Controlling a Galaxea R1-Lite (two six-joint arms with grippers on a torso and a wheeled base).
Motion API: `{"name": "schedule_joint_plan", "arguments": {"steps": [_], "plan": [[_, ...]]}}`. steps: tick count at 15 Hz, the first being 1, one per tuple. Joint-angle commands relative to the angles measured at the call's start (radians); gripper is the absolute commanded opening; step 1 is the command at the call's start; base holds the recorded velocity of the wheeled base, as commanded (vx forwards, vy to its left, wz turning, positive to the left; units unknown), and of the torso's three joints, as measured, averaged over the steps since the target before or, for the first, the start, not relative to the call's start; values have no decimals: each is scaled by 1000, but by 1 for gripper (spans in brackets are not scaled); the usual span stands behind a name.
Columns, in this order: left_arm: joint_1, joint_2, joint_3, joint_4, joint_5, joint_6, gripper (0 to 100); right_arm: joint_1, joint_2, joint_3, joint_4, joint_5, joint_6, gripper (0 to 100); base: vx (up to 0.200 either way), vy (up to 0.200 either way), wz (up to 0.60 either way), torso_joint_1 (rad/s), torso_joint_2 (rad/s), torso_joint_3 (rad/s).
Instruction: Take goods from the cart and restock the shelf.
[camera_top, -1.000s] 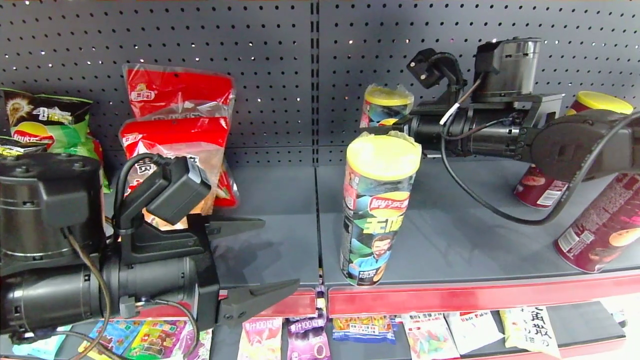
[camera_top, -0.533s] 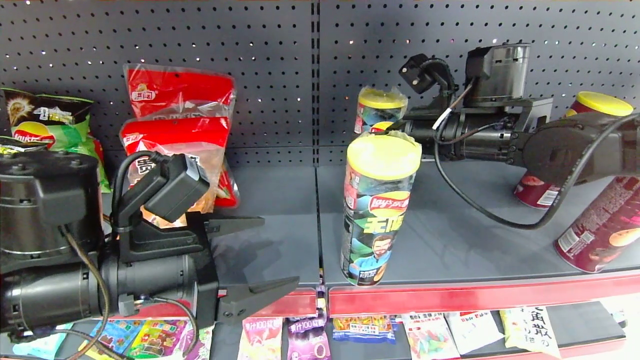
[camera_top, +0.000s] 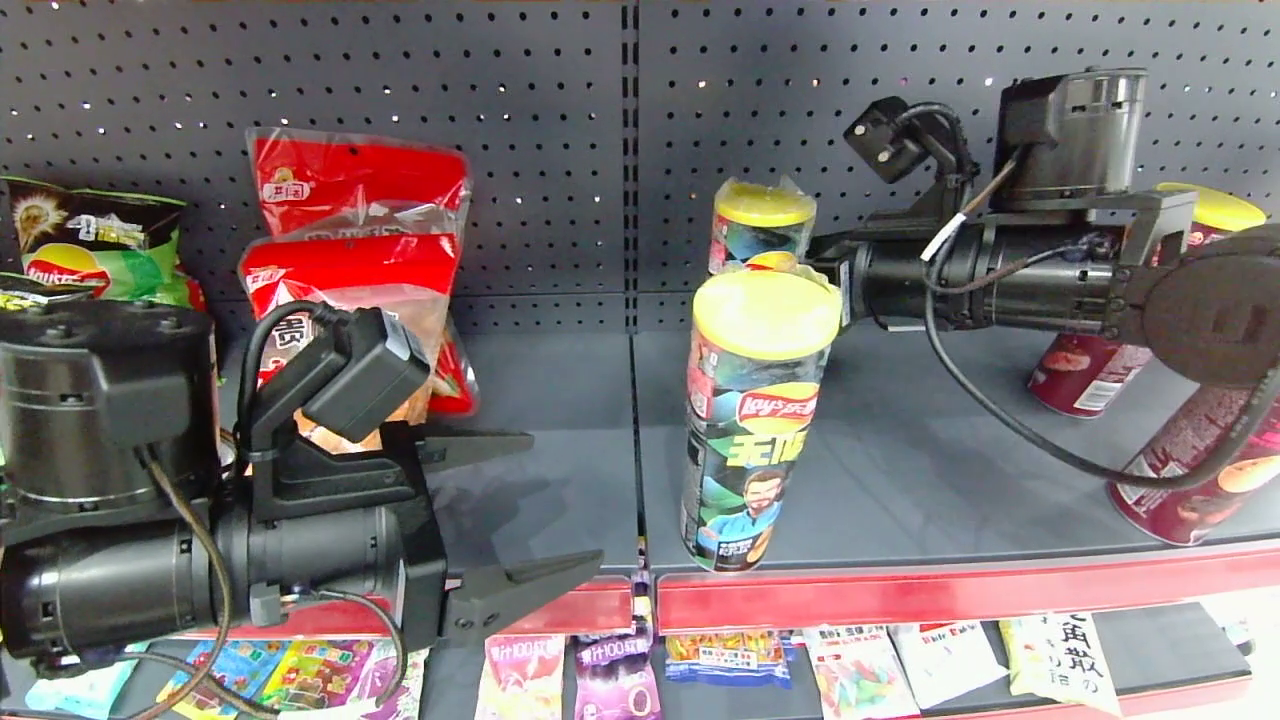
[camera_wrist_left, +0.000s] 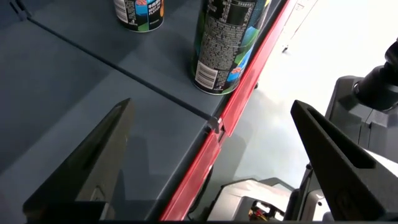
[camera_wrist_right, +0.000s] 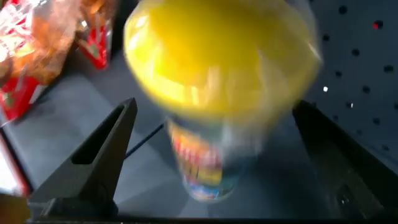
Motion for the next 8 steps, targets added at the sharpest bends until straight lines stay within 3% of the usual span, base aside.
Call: {"name": "schedule_joint_plan", "arguments": {"steps": [1, 3, 8], "plan": [[0, 14, -2, -2, -2, 1, 100, -9, -89, 73, 1, -18, 0, 100, 0, 0, 0, 0, 0, 0], [-3, 31, -16, -18, 0, 1, 100, -32, -116, 122, -1, -74, -2, 100, 0, 0, 0, 0, 0, 0], [-6, 43, -24, -33, -2, 3, 100, -52, -193, 219, 1, -83, -2, 100, 0, 0, 0, 0, 0, 0]]}}
